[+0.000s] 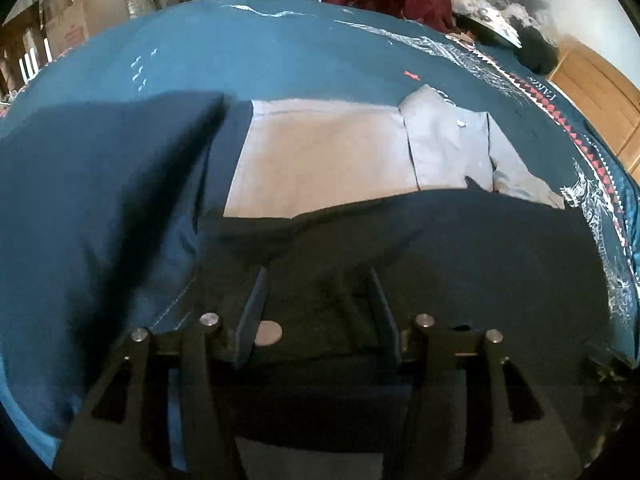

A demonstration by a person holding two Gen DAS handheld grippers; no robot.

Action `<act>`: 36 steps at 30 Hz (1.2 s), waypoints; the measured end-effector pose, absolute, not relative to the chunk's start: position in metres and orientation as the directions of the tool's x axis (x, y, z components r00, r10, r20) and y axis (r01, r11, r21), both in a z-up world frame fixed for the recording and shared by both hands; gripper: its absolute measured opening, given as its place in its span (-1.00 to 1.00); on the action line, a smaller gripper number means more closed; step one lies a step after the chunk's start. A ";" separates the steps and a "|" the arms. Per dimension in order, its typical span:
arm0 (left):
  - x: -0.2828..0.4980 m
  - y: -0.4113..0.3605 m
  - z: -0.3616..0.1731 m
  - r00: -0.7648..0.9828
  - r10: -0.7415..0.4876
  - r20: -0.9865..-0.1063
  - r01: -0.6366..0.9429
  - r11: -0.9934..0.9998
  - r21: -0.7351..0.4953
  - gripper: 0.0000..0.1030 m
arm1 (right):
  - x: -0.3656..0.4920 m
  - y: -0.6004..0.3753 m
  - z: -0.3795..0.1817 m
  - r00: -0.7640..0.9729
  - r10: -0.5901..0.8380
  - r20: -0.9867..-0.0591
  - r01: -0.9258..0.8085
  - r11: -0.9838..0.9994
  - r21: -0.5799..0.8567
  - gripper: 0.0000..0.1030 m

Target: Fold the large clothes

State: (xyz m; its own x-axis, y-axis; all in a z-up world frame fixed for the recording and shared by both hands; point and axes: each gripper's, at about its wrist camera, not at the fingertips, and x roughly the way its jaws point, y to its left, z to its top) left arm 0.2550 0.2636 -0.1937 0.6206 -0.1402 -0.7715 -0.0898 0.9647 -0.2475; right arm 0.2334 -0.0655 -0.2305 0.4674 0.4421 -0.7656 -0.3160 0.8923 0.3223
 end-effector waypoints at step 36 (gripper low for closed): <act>0.139 0.648 -0.185 0.829 0.093 -0.552 -0.469 0.655 -0.593 -0.96 | 0.129 0.016 -0.232 0.491 0.363 -0.792 -0.450 0.884 0.126 0.82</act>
State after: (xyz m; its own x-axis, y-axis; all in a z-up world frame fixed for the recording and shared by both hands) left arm 0.1388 0.6476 -0.1851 0.8285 0.0928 -0.5522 -0.4686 0.6547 -0.5930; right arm 0.1285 0.0161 -0.2317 0.4909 0.3633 -0.7918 -0.4502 0.8839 0.1265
